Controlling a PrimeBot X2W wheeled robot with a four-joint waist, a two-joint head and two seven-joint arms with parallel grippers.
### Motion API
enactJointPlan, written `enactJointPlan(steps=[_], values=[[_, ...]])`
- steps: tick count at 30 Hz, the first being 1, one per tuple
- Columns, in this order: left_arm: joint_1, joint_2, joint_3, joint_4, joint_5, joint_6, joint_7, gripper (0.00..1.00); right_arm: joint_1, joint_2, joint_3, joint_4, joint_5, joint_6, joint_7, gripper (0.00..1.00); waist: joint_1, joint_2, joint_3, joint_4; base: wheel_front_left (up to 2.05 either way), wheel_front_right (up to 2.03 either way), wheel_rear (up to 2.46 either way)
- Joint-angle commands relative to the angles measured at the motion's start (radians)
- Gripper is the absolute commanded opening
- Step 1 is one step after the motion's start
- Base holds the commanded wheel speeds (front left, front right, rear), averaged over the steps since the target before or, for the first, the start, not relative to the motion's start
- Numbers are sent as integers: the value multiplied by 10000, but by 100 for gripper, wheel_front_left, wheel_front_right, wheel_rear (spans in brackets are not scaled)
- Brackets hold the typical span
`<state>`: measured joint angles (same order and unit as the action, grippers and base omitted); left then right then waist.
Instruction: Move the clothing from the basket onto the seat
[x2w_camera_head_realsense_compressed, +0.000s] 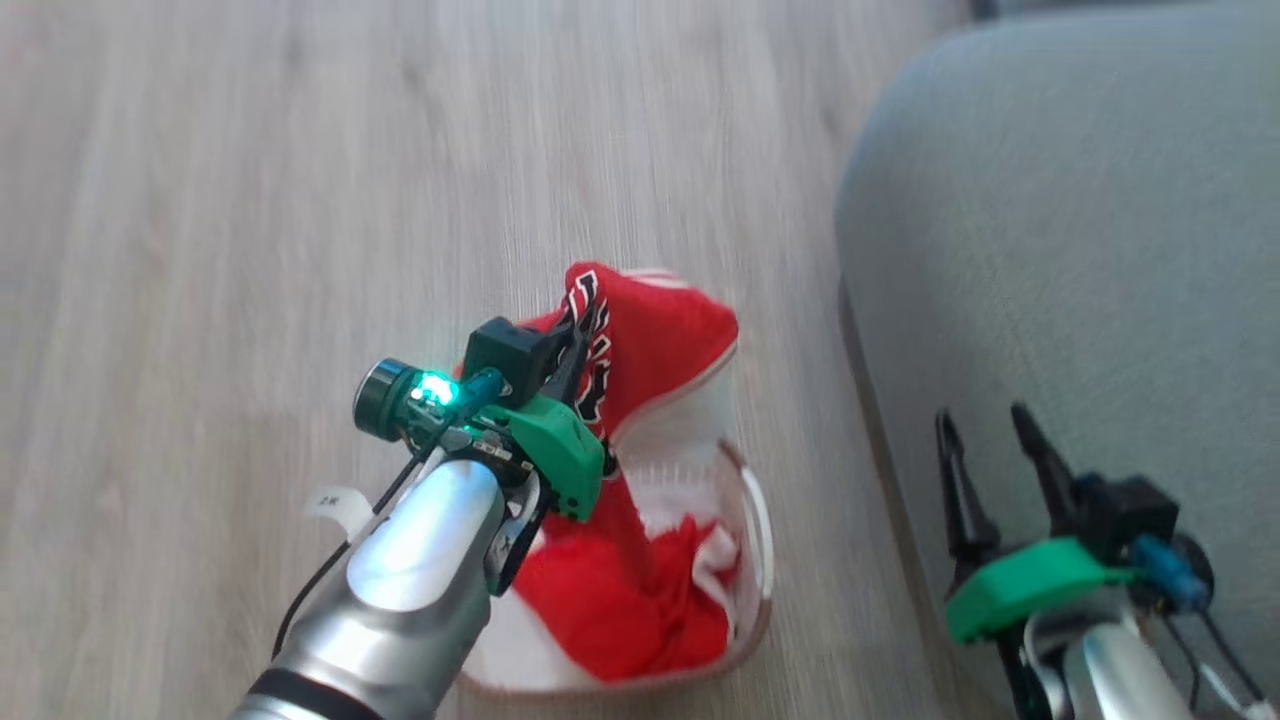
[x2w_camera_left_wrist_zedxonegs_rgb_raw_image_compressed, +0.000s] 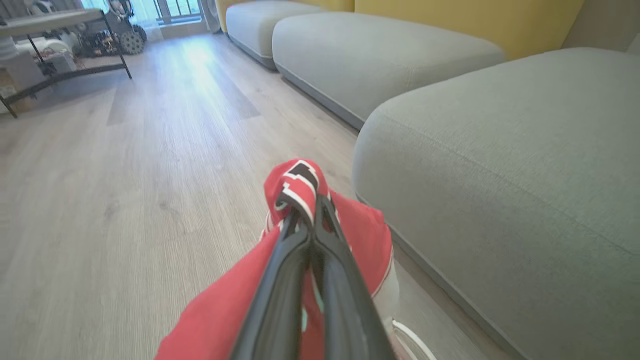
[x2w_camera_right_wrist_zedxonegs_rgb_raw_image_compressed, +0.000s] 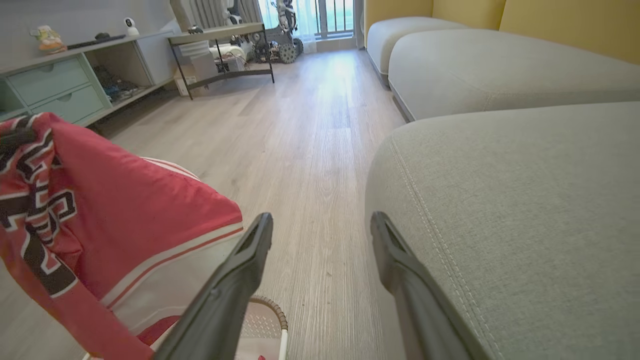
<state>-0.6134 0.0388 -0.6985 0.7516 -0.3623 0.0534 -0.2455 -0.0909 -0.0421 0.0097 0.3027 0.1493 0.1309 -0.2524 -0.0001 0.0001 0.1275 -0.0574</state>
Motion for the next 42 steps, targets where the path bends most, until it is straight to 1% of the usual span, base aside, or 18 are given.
enactJointPlan(steps=[1, 5, 11, 17, 20, 26, 29, 37, 42], values=[[-425, 114, 273, -439, -86, 50, 76, 0, -44, -81, 317, -253, -108, -2, -93, 100, 1, -1, -1355, 14, 0, 0, 0], [-694, 114, 245, -744, -193, 55, 323, 0, 150, -81, 402, -260, -119, -2, -93, 100, 1, -1, -1772, -22, 0, 0, 0], [-1143, 114, 142, -1045, -186, 78, 695, 0, 283, -81, 574, -282, -90, -2, -93, 100, 1, -1, -2058, -95, 0, 0, 0], [-1688, 114, -62, -1378, -358, 78, 1066, 0, 128, -81, 1045, -330, 33, -2, -93, 100, 1, -1, -2206, -162, 0, 0, 0], [-1926, 114, -284, -1458, -463, 116, 1210, 0, -100, -81, 1631, -323, 195, -2, -94, 100, 1, -1, -2244, -178, 0, 0, 0], [-2337, 114, -945, -1657, -886, 299, 1551, 0, -687, -81, 3449, -113, 610, -2, -94, 100, 1, -1, -2350, -85, 0, 0, 0], [-2529, 114, -1323, -1825, -1110, 430, 1596, 0, -1037, -81, 4130, 118, 758, -2, -94, 100, 1, -1, -2423, -21, 0, 0, 0], [-2823, 114, -2233, -2318, -1856, 842, 1668, 0, -1925, -81, 5231, 1113, 1056, -2, -94, 100, 1, -1, -2550, 228, 0, 0, 0], [-2994, 114, -2636, -2536, -2264, 1026, 1629, 0, -2498, -81, 5585, 1943, 1296, -2, -94, 100, 1, -1, -2517, 379, 0, 0, 0]])
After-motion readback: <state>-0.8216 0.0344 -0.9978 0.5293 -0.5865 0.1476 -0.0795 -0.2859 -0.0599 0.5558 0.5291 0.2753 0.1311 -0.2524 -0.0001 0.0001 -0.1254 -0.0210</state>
